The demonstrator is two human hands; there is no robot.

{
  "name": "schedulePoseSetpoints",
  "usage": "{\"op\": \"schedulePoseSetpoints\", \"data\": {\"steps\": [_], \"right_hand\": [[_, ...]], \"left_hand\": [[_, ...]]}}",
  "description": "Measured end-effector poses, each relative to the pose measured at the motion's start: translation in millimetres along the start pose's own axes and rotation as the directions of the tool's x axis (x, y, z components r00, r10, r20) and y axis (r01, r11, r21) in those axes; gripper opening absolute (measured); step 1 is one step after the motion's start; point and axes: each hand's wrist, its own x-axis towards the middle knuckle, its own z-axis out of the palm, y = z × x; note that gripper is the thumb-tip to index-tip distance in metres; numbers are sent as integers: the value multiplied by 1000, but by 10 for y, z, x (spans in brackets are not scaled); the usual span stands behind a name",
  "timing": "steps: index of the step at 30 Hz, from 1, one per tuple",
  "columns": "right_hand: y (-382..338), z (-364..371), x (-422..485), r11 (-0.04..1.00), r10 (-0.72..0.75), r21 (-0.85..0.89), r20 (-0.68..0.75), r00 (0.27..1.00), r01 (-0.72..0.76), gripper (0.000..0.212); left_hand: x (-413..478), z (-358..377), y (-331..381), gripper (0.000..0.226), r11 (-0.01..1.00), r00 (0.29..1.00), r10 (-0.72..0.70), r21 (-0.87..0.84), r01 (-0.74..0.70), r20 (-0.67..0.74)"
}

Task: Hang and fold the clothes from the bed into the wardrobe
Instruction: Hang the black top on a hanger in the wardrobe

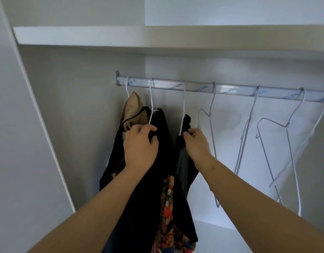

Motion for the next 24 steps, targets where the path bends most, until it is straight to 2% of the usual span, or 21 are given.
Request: {"op": "schedulePoseSetpoints", "data": {"steps": [2, 4, 6, 11, 14, 18, 21, 24], "right_hand": [[47, -100, -187, 996, 1, 86, -13, 1000, 0, 31], [95, -222, -401, 986, 22, 169, -15, 1000, -19, 20], [159, -359, -641, 969, 44, 243, -4, 999, -42, 7], [397, -745, -1339, 940, 147, 308, 24, 989, -147, 14], [599, -909, -1799, 905, 284, 331, 1, 959, -268, 13], [917, -1082, -2536, 860, 440, 325, -82, 894, -394, 13], [1155, -1143, -3111, 815, 545, 355, -194, 816, -459, 8], [1324, -1066, -3759, 737, 659, 417, -269, 702, -532, 8]], "left_hand": [[-149, -8, 189, 22, 987, 999, 52, -155, -49, 14], [-322, 6, 381, 25, 957, 997, 30, -289, -6, 76], [-539, 14, 549, 28, 897, 989, -56, -428, 112, 139], [-1158, 39, 827, 17, 763, 922, -216, -533, 365, 322], [-1600, 83, 938, 14, 724, 815, -247, -460, 515, 524], [-2221, 118, 1017, 13, 686, 610, -237, -315, 657, 756], [-2681, 73, 1036, 11, 699, 493, -198, -231, 677, 847], [-3161, -41, 943, 10, 741, 380, -140, -158, 652, 914]]}}
